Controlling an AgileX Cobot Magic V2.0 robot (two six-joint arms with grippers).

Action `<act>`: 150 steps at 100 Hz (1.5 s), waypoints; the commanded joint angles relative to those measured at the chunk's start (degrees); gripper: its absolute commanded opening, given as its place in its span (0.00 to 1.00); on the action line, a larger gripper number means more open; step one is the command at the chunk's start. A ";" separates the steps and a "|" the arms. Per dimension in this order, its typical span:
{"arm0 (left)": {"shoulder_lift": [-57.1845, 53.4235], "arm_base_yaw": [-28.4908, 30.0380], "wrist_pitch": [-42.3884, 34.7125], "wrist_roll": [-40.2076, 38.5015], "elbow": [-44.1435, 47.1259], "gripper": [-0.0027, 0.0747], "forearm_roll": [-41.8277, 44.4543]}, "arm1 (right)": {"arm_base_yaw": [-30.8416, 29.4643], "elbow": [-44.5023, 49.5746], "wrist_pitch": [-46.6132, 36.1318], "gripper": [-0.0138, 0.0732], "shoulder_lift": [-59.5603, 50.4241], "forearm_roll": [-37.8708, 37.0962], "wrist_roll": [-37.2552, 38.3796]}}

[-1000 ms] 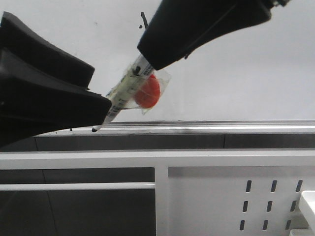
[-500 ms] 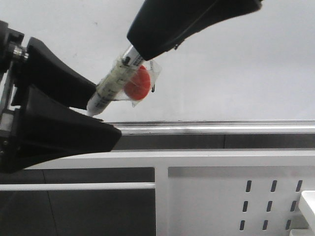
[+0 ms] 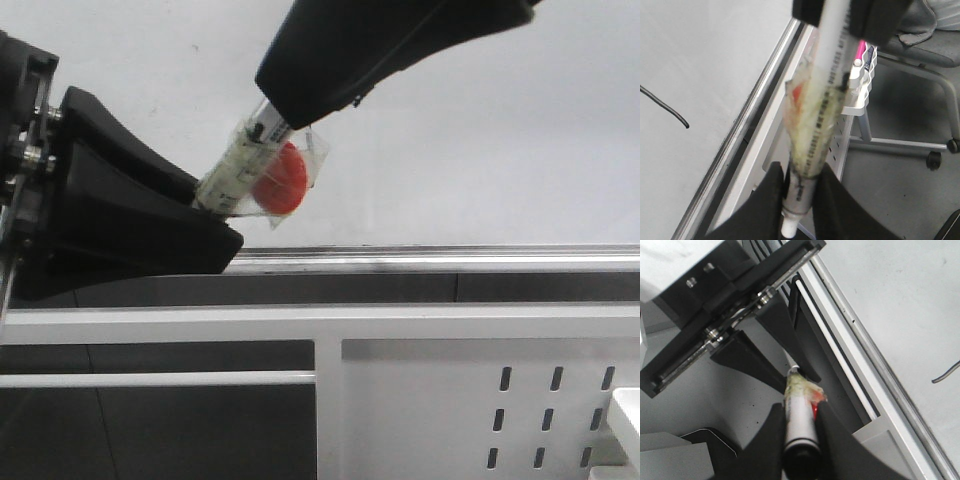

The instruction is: Write number 1 on whiteboard

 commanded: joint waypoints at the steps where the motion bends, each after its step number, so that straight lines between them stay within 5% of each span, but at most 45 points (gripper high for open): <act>1: -0.77 -0.37 -2.83 -1.65 -1.85 0.01 -3.81 | -0.01 -1.92 -3.22 0.08 -0.90 0.56 -0.29; 8: -0.77 -0.37 -2.02 -1.69 -1.74 0.01 -6.40 | -0.11 -1.92 -1.56 0.17 -0.90 0.56 0.25; 23: -0.77 -0.37 -1.25 -1.79 -1.22 0.01 -11.45 | -1.43 -1.92 -1.61 0.67 -1.56 0.56 3.37; 30: -0.77 -0.37 -1.25 -1.79 -0.56 0.01 -15.91 | -2.95 -1.92 -1.79 0.77 -2.27 0.44 3.43; 51: -0.77 -0.37 -1.63 0.12 1.81 0.01 -28.13 | -7.76 -1.92 -1.68 0.63 -7.07 -1.35 3.43; 82: -0.69 -0.37 -13.84 23.90 5.29 0.01 -67.38 | -9.84 -1.92 -1.08 0.56 -12.07 -3.21 3.43; 108: 0.97 -0.37 -9.98 25.17 5.39 0.01 -81.08 | -9.84 -1.78 -0.34 0.56 -10.58 -3.21 3.43; 150: 7.92 -0.37 -14.93 25.17 4.09 0.01 -82.20 | -9.84 -1.78 -1.65 0.56 -10.02 -4.40 3.43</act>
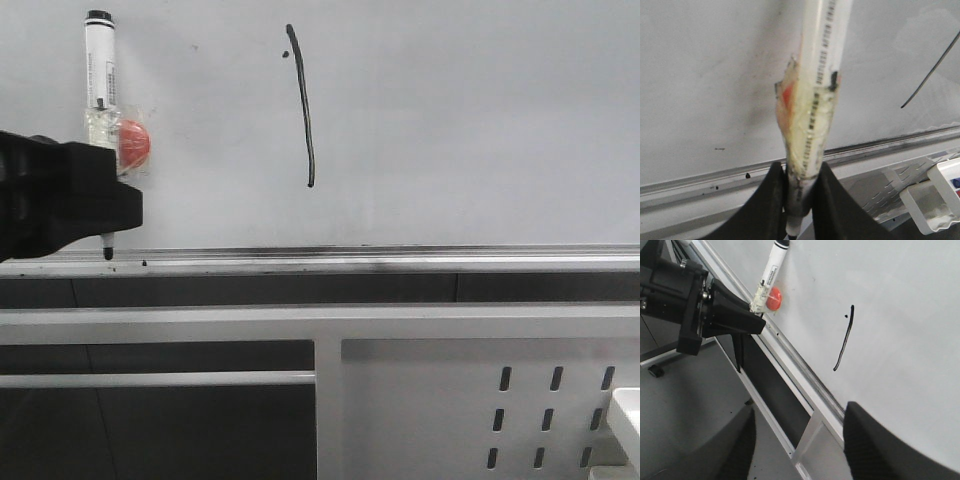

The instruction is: Write number 1 on whiteboard

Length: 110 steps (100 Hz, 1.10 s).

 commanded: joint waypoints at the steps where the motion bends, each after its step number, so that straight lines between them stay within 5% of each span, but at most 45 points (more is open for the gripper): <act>1: 0.46 -0.17 -6.99 0.00 -2.03 0.01 -0.39 | -0.19 -1.66 -4.50 0.56 -0.35 -0.82 0.03; 95: 5.36 0.45 -17.46 0.57 -2.81 0.01 -1.43 | -0.19 -1.66 -4.73 0.56 -0.35 -1.04 0.03; 110: 5.36 0.45 -17.46 0.57 -2.81 0.23 -1.17 | -0.19 -1.66 -4.73 0.56 -0.35 -1.14 0.03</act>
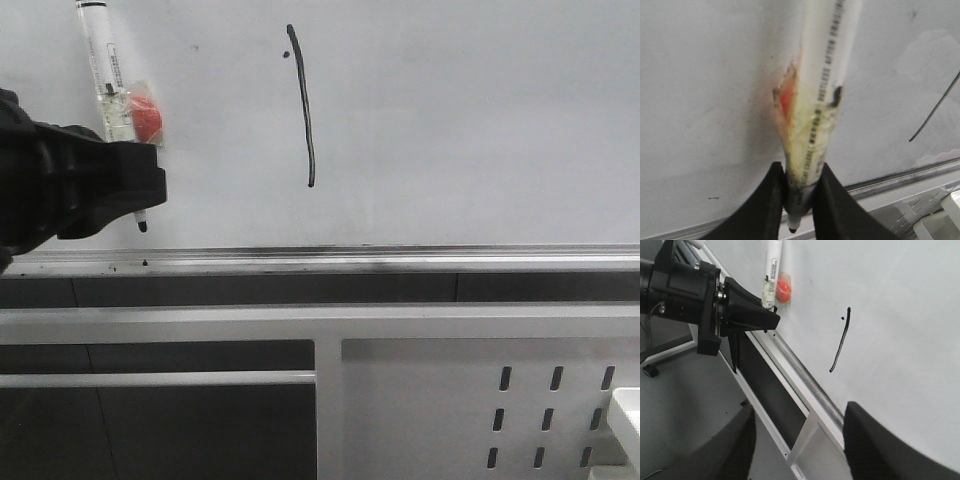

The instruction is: Write number 1 on whiteboard

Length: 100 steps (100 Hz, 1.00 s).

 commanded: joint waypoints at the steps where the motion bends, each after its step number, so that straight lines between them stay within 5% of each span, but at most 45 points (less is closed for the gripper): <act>1: -1.30 0.45 -6.75 -0.36 -1.56 0.25 -1.17 | -0.19 -1.66 -4.40 0.56 -0.35 -0.33 0.03; 9: -1.30 0.45 -6.75 -0.36 -1.56 0.44 -1.28 | -0.19 -1.66 -4.40 0.56 -0.35 -0.33 0.03; 16: -1.30 0.45 -6.34 -0.36 -1.56 0.52 -1.39 | -0.19 -1.66 -4.40 0.56 -0.35 -0.33 0.03; 62: -6.75 0.35 -3.76 -0.36 4.12 0.52 1.01 | -0.19 -1.66 -1.23 0.54 -1.61 -0.76 0.03; 74: -10.77 0.35 -2.71 -0.36 7.08 0.49 1.54 | -0.19 -1.02 -0.57 0.44 -3.26 -0.76 0.03; 83: -13.72 0.35 -1.78 -0.36 9.21 0.42 2.20 | -0.19 0.64 -0.35 0.26 -5.79 -1.17 0.03; 91: -16.80 0.35 -1.78 -0.36 11.03 0.30 4.12 | -0.19 2.87 -0.09 0.07 -8.71 -1.27 0.03; 100: -19.85 0.35 -1.78 -0.36 12.59 0.12 7.70 | -0.19 6.36 -0.43 0.08 -12.37 -1.27 0.03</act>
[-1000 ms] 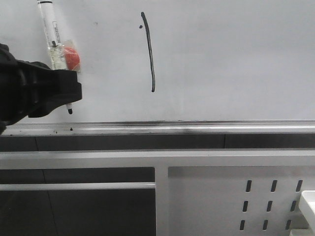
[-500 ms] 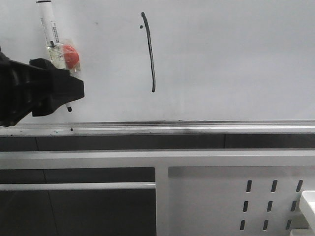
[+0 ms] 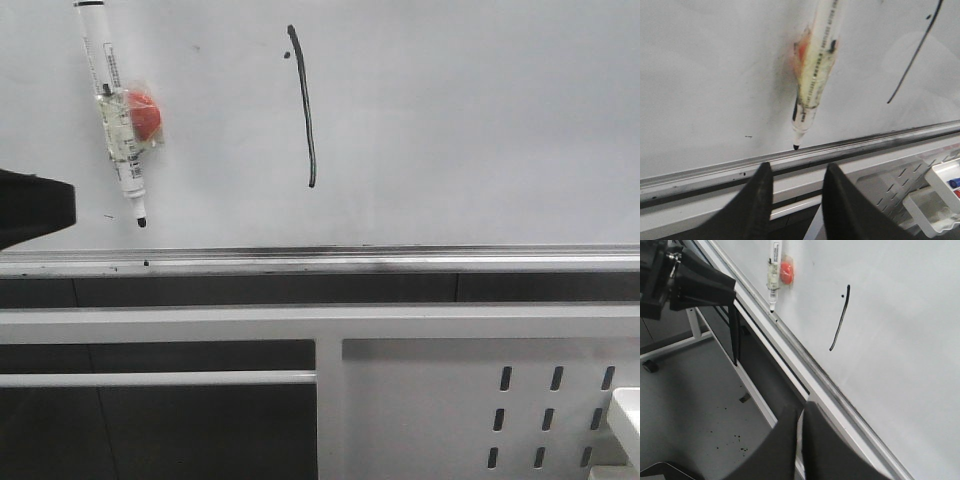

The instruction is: Write number 1 on whiteboard

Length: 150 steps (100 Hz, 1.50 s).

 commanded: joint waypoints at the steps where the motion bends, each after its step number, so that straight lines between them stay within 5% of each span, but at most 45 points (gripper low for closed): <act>1: -3.47 0.12 -3.76 -0.36 0.12 0.10 3.98 | -0.19 1.37 -3.69 0.08 -3.89 -0.65 0.03; 6: -4.81 0.12 -3.76 -0.36 0.84 0.01 6.27 | -0.19 3.89 -5.53 0.08 -6.66 -0.65 0.03; 34: -8.81 0.12 -3.88 -0.36 4.45 0.01 10.32 | -0.19 23.36 -18.42 0.08 -27.77 -0.38 1.38; 52: -8.81 0.12 -5.66 -0.36 4.94 0.01 13.58 | -0.19 33.14 -19.76 0.08 -38.06 0.63 1.38; 89: -17.49 0.12 -8.45 -6.95 4.69 0.01 19.89 | -0.19 42.61 -17.87 0.08 -40.69 0.82 1.38; 104: -23.34 0.12 -8.59 -19.73 4.81 0.01 29.04 | -0.19 43.85 -17.75 0.08 -40.69 0.82 1.38; 123: -27.21 0.45 -11.01 -12.85 4.81 0.01 27.52 | -0.19 43.85 -17.65 0.08 -40.69 0.82 1.38; 138: -32.03 0.45 -20.69 3.11 4.81 0.01 25.68 | -0.19 43.85 -17.65 0.08 -40.69 0.82 1.38; 150: -42.39 2.91 -17.11 8.97 4.81 0.01 25.78 | -0.19 43.85 -17.65 0.08 -40.69 0.82 1.38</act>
